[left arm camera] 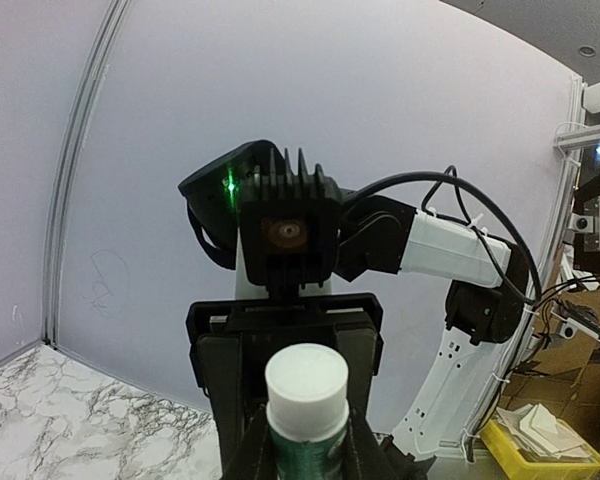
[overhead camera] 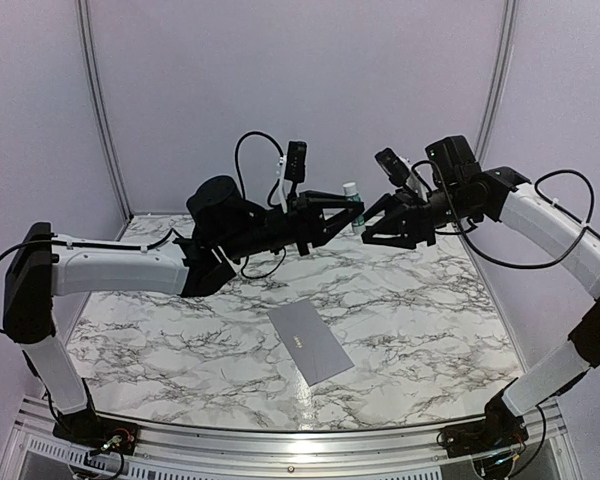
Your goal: Place the letter into the envelope and seal it
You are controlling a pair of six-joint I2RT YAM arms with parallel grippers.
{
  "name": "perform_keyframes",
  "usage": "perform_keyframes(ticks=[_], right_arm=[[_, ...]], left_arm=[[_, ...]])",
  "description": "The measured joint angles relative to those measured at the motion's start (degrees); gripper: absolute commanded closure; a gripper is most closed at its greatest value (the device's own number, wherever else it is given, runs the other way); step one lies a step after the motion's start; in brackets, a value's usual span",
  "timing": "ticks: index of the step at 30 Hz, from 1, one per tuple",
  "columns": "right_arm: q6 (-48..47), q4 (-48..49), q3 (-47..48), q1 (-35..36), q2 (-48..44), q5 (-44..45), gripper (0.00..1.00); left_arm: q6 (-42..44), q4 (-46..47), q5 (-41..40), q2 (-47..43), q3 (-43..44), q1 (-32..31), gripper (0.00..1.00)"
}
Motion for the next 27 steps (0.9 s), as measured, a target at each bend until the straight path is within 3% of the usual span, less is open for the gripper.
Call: perform_keyframes(ticks=[3, 8, 13, 16, 19, 22, 27], right_arm=[[0.5, 0.2, 0.0, 0.2, 0.0, -0.5, 0.68], [1.6, 0.7, 0.0, 0.3, 0.0, -1.3, 0.9], [3.4, 1.2, 0.0, 0.3, 0.0, -1.0, 0.99], [6.0, 3.4, 0.0, 0.2, -0.1, 1.4, 1.0], [10.0, 7.0, 0.0, 0.5, -1.1, 11.3, 1.0], [14.7, 8.5, -0.3, 2.6, -3.0, 27.5, 0.95], [21.0, 12.9, -4.4, 3.7, -3.9, 36.7, 0.7]], left_arm=[[-0.1, 0.0, 0.0, 0.2, 0.1, 0.0, 1.0], [-0.1, 0.0, -0.1, 0.6, 0.3, 0.0, 1.0], [-0.2, 0.2, -0.4, 0.7, 0.3, 0.0, 1.0], [-0.3, -0.1, -4.9, 0.7, 0.2, -0.1, 1.0], [0.8, -0.4, -15.8, 1.3, 0.1, -1.6, 1.0], [2.5, -0.4, -34.1, 4.0, 1.9, -5.0, 1.0], [4.0, -4.3, -47.3, 7.3, 5.9, -7.5, 1.0]])
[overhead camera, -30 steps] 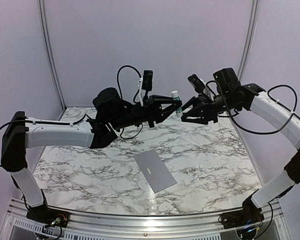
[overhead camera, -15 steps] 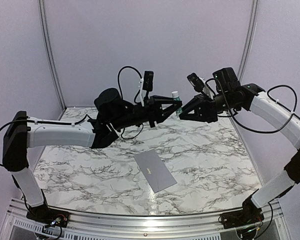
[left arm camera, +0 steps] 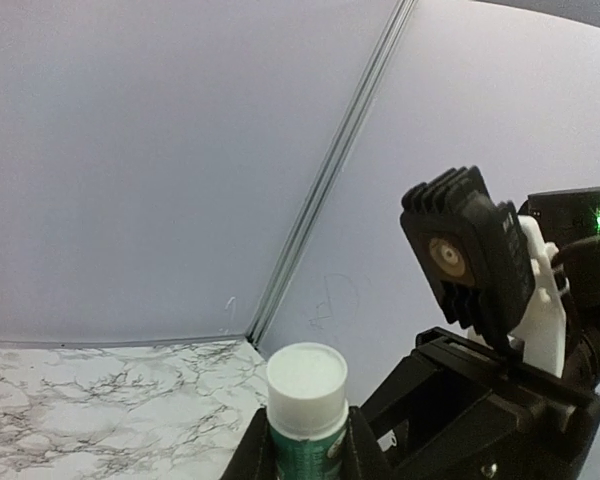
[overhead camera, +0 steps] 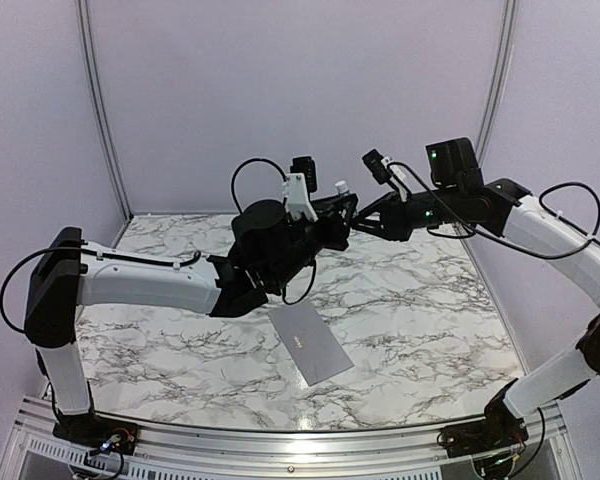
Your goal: Place the letter into the envelope and seal it
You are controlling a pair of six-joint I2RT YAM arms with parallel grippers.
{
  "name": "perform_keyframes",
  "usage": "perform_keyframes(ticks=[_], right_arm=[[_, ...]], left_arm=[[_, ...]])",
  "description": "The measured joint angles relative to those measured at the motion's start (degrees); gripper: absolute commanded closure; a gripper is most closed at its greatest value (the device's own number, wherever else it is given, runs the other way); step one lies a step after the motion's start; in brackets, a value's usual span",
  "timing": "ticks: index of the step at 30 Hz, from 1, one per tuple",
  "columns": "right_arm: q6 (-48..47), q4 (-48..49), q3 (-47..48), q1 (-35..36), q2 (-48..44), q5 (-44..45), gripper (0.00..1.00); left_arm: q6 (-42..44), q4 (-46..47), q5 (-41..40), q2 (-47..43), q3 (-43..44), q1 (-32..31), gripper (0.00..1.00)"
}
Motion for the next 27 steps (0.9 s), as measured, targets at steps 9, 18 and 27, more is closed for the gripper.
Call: perform_keyframes(ticks=[9, 18, 27], right_arm=[[-0.6, -0.6, -1.7, -6.8, -1.1, -3.7, 0.53], [-10.0, -5.4, 3.4, -9.4, -1.2, -21.6, 0.49], [-6.6, 0.2, 5.4, -7.2, 1.4, -35.4, 0.46]], left_arm=[[6.0, -2.2, 2.5, -5.9, -8.7, 1.4, 0.92], [8.9, -6.4, 27.0, -12.9, -12.4, 5.2, 0.98], [7.9, -10.5, 40.0, -13.2, -12.3, 5.1, 0.99]])
